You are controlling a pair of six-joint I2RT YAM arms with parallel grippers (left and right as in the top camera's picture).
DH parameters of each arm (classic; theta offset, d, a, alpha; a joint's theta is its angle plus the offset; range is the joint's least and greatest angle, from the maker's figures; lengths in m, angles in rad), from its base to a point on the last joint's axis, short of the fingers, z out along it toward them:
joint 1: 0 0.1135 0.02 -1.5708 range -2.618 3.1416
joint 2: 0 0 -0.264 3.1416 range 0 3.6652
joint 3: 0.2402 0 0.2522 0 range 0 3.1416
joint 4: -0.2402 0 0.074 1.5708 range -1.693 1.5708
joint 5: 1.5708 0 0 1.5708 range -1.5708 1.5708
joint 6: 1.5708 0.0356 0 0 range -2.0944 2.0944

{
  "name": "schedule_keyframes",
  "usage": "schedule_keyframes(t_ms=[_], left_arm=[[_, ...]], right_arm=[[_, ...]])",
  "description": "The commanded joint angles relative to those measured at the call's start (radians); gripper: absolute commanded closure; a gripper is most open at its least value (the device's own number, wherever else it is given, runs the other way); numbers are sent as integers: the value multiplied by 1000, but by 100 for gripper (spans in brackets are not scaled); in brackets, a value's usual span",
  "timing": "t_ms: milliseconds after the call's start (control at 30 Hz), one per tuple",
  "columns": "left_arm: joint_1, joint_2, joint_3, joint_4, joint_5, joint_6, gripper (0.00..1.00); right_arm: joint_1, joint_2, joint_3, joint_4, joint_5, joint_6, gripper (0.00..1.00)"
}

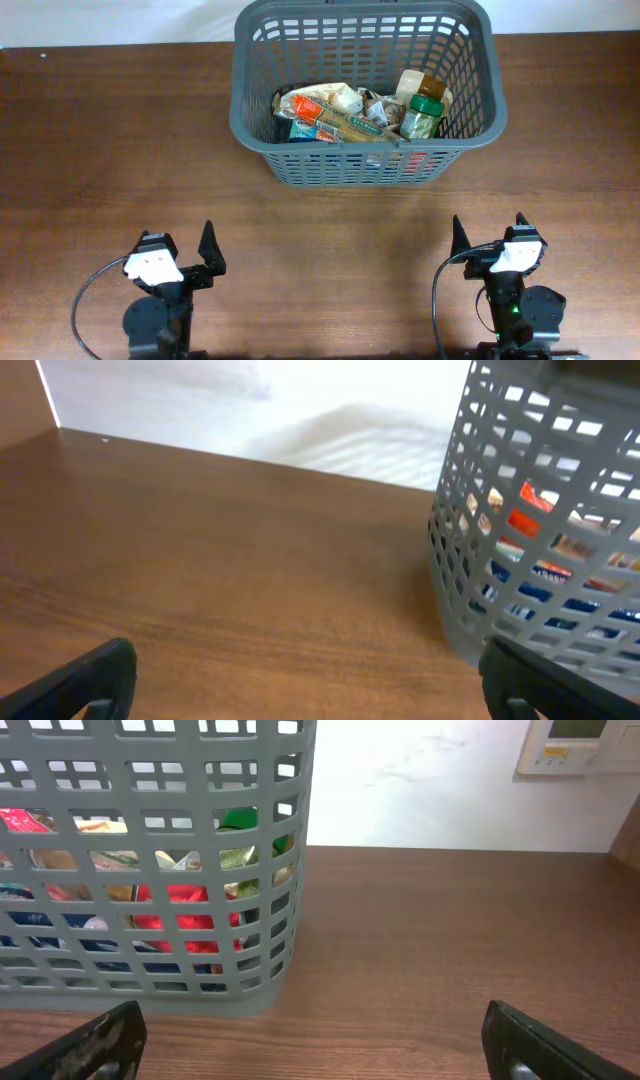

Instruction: Pack container

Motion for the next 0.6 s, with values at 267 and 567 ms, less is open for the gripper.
schedule_keyframes(t_ms=[267, 567], left_arm=[[-14, -63, -75, 34, -4, 18, 1], [-14, -66, -101, 39, -4, 30, 1]], right_arm=[[-7, -10, -10, 3, -13, 2, 1], [-7, -10, -10, 3, -13, 2, 1]])
